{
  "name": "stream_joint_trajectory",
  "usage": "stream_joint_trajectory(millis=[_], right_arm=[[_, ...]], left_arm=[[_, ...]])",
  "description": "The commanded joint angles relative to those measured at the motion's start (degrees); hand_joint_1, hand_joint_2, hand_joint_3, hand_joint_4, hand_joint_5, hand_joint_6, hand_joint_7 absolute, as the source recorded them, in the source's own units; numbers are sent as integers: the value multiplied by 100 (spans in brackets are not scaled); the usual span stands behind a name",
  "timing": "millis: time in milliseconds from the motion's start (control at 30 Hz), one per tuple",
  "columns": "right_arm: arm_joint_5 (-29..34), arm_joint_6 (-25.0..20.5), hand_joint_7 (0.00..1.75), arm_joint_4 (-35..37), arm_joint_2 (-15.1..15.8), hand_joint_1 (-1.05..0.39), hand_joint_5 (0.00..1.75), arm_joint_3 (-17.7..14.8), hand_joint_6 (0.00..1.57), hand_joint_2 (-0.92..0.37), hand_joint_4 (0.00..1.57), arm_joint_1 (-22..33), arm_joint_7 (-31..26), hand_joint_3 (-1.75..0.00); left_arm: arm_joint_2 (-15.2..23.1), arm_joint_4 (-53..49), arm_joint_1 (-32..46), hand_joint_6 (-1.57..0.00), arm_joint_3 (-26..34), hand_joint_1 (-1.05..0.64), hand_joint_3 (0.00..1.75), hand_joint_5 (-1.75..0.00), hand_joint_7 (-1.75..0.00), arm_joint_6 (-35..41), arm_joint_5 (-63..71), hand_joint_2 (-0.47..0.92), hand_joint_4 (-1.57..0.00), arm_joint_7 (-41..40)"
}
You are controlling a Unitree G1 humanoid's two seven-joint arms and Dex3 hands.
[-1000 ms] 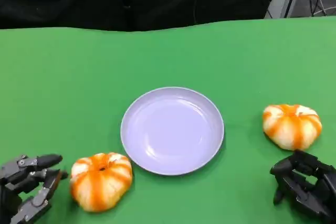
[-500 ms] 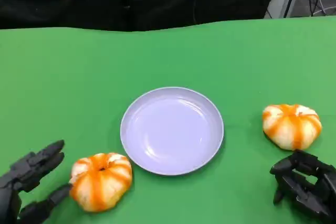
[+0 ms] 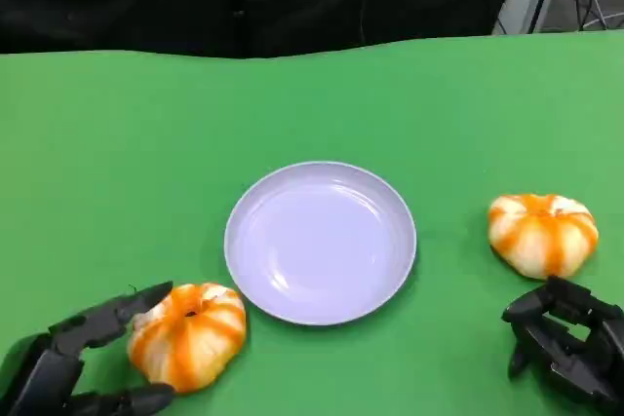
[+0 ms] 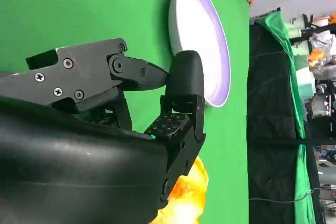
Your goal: Grasp the bread from the table and place it into the plate.
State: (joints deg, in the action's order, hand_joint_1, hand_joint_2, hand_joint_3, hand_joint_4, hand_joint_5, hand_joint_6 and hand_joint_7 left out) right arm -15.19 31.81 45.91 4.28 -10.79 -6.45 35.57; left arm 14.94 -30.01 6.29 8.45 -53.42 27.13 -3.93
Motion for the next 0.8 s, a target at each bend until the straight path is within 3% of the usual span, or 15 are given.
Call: stream_joint_trajectory(millis=[33,333,800], right_arm=[[-91,-19,116,-53,52,-23,172,-55,70,-92,61,41,7,-50],[-83,-59,116,-92,44,-23,173,-47,71,-92,60,52,-55,-49],[-86,-26,117,-184,12,-24,175,-28,70,-92,59,105,-54,-49]], left_arm=[[254,432,84,-51,-224,-84,12,0,0,530,269,92,-50,-157],[304,1199,-122,-42,-904,-90,14,-1,-1,2123,792,92,-44,8],[361,991,-993,-47,-2156,-90,28,-2,-1,3790,1412,92,-52,269]])
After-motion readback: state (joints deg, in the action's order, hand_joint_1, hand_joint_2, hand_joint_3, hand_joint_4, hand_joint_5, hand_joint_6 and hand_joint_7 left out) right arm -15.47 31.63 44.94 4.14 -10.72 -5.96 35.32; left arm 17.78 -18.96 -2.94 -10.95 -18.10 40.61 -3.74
